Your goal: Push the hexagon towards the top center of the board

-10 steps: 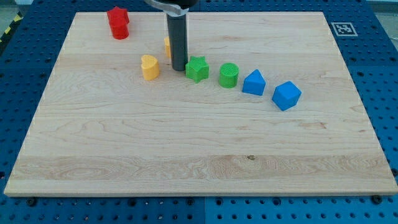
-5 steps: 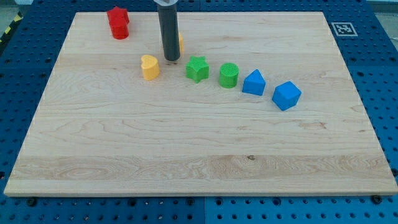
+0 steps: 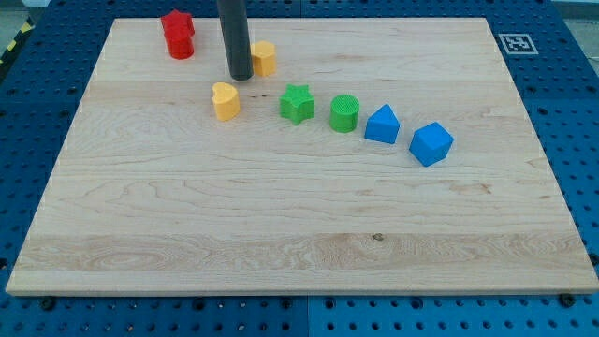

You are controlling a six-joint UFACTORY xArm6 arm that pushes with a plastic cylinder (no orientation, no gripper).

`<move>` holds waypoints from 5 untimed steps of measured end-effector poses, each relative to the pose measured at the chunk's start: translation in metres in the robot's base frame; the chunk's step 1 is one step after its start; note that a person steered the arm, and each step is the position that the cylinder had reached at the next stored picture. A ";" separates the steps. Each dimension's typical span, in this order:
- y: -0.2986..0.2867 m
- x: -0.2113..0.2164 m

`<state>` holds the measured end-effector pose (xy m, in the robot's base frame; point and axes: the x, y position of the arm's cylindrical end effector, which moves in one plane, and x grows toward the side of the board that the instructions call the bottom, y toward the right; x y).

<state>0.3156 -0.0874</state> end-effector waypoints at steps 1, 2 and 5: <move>0.000 -0.016; 0.016 -0.024; 0.055 -0.026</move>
